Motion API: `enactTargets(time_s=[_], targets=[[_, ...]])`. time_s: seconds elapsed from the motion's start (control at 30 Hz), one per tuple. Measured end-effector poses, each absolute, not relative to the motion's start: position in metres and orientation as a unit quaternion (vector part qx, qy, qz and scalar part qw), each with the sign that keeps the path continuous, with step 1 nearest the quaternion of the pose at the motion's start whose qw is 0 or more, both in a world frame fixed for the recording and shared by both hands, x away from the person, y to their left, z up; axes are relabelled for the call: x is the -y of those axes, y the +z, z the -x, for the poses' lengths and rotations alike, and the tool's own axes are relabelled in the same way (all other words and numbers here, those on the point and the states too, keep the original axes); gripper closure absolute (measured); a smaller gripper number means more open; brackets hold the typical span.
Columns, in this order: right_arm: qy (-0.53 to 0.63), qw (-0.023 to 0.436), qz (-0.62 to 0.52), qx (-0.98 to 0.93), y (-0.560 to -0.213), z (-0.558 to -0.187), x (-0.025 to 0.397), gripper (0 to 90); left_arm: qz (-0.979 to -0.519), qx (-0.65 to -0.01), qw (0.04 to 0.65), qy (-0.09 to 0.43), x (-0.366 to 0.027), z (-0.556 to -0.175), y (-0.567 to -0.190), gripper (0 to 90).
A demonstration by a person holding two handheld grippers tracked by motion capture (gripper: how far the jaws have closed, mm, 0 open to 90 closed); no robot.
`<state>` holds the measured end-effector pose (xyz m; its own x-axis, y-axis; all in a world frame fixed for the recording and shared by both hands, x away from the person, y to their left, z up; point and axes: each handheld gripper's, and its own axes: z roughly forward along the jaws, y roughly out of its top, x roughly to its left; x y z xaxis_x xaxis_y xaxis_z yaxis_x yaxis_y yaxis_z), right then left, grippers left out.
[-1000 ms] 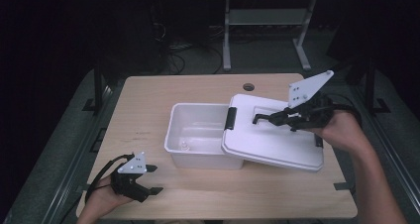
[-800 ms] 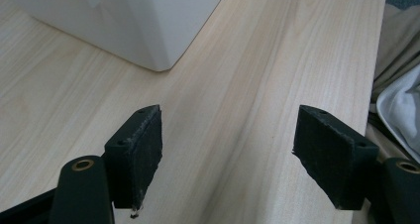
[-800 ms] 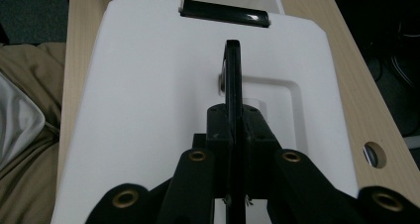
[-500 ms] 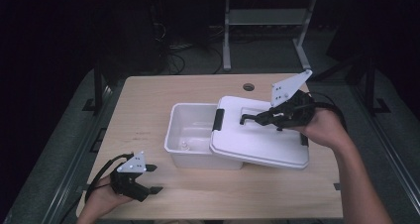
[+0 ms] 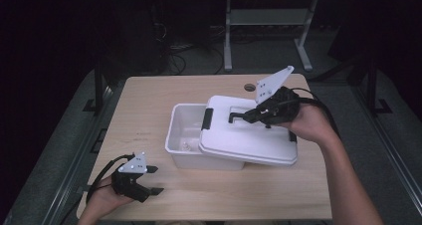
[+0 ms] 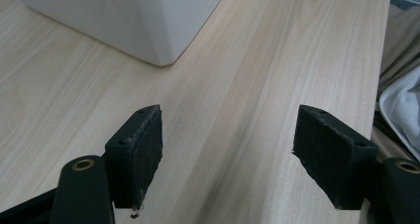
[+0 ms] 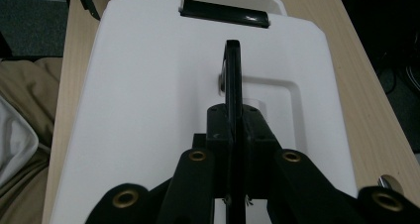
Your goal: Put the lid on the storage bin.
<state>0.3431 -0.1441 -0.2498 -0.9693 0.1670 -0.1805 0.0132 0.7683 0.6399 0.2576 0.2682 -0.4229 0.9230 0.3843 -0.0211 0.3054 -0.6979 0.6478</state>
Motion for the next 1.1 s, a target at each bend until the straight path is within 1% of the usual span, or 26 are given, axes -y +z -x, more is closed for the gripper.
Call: enactTargets(time_s=[0.37,1.1], targets=[[0.337,0.108,-0.042,-0.934,-0.252,-0.352,0.127,83.8,-0.92,-0.185,0.34,0.06,-0.267,-0.257,-0.422,25.8],[0.335,0.092,-0.006,-0.938,-0.251,-0.372,0.076,83.8,-0.92,-0.189,0.338,0.062,-0.271,-0.258,-0.423,25.7]])
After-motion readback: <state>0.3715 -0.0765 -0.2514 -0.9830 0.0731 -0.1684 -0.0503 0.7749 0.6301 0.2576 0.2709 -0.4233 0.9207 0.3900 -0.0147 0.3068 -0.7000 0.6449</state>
